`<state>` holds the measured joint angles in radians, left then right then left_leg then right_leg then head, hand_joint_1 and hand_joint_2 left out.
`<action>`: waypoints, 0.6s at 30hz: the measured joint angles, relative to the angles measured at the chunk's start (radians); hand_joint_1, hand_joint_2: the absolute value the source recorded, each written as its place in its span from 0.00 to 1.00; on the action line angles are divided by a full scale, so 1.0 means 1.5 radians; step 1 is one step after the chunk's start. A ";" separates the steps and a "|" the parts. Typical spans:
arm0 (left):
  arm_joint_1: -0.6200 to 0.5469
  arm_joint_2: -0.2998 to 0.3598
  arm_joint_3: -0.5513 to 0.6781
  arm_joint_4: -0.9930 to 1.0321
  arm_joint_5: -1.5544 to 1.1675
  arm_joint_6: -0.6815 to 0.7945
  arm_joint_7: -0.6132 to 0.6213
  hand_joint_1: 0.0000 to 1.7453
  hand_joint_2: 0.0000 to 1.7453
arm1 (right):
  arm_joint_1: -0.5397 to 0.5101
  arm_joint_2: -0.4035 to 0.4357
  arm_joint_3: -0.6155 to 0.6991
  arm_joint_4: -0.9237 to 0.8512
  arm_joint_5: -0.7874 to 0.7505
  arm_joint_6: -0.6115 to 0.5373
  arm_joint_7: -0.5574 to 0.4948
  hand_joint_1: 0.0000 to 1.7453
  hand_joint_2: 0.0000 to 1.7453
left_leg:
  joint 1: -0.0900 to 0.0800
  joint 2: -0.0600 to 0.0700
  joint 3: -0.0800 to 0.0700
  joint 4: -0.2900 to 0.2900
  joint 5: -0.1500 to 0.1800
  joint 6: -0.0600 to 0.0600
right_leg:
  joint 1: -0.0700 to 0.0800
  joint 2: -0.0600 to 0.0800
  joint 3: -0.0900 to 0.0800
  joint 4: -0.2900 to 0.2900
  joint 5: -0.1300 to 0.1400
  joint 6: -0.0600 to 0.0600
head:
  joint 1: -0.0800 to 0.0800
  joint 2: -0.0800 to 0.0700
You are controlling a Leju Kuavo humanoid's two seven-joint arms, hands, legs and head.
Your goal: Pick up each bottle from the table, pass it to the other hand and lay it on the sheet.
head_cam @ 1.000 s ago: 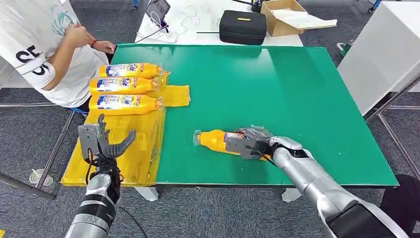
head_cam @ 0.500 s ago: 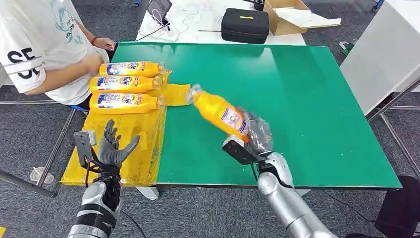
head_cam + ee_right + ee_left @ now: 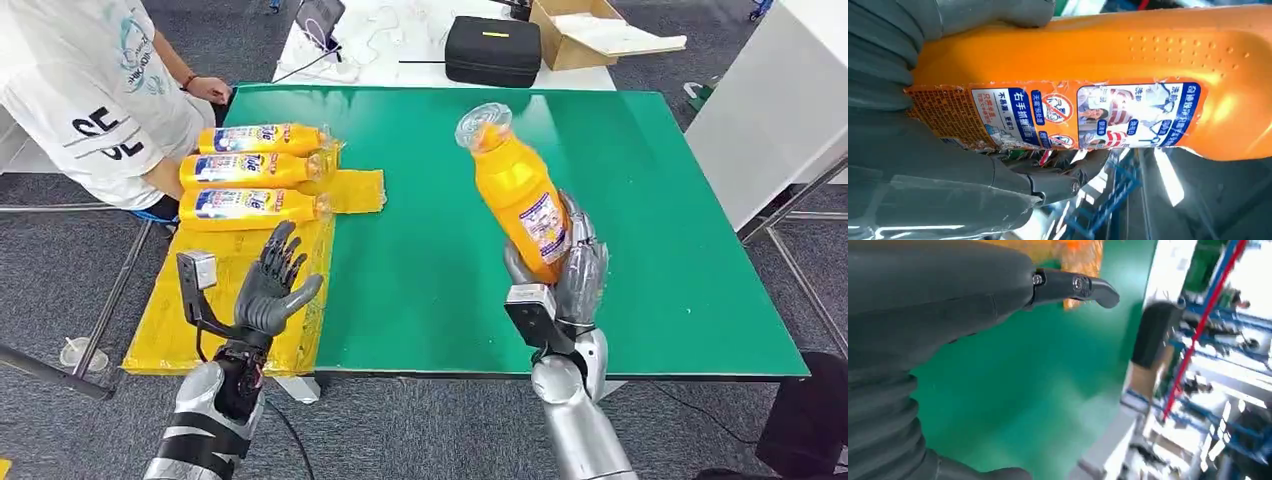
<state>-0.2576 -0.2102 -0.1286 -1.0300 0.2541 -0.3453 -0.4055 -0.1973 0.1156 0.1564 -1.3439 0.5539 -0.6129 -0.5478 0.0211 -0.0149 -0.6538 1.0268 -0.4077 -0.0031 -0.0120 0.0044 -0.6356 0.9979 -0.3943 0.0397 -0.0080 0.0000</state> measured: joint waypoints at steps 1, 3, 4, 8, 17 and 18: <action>0.002 0.002 -0.009 -0.003 0.006 -0.015 0.000 0.00 1.00 | 0.000 0.003 0.001 0.011 -0.002 0.022 -0.008 1.00 1.00 | 0.000 0.000 0.000 0.000 0.000 0.000 | 0.000 0.000 0.000 0.000 0.000 0.000 | 0.000 0.000; 0.005 0.005 -0.029 -0.006 0.007 -0.033 -0.004 0.00 1.00 | 0.000 0.015 0.012 0.044 -0.009 0.061 -0.022 1.00 1.00 | 0.000 0.000 0.000 0.000 0.000 0.000 | 0.000 0.000 0.000 0.000 0.000 0.000 | 0.000 0.000; 0.006 0.006 -0.038 -0.008 0.007 -0.037 -0.007 0.00 1.00 | 0.000 0.022 0.020 0.061 -0.012 0.072 -0.030 1.00 1.00 | 0.000 0.000 0.000 0.000 0.000 0.000 | 0.000 0.000 0.000 0.000 0.000 0.000 | 0.000 0.000; 0.006 0.011 -0.068 -0.011 0.006 -0.046 -0.012 0.00 1.00 | -0.005 0.046 0.055 0.128 -0.009 0.086 -0.039 1.00 1.00 | 0.000 0.000 0.000 0.000 0.000 0.000 | 0.000 0.000 -0.001 0.000 0.000 0.000 | 0.000 0.000; -0.001 0.020 -0.110 -0.004 0.005 -0.065 -0.019 0.00 1.00 | -0.038 0.085 0.133 0.244 0.029 0.091 -0.035 1.00 1.00 | 0.000 0.000 -0.001 0.000 0.000 0.000 | 0.000 0.000 -0.001 0.000 0.000 0.000 | 0.001 0.000; -0.002 0.020 -0.111 0.000 0.007 -0.068 -0.019 0.00 1.00 | -0.043 0.091 0.144 0.257 0.033 0.088 -0.035 1.00 1.00 | 0.000 0.000 -0.001 0.000 0.000 0.000 | 0.000 0.000 -0.001 0.000 0.000 0.000 | 0.001 0.000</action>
<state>-0.2608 -0.1801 -0.2952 -1.0298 0.2639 -0.4477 -0.4341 -0.2613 0.2526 0.3718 -0.9582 0.6036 -0.4813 -0.5997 0.0212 -0.0148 -0.6553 1.0267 -0.4077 -0.0033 -0.0118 0.0048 -0.6374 0.9980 -0.3947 0.0396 -0.0072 0.0000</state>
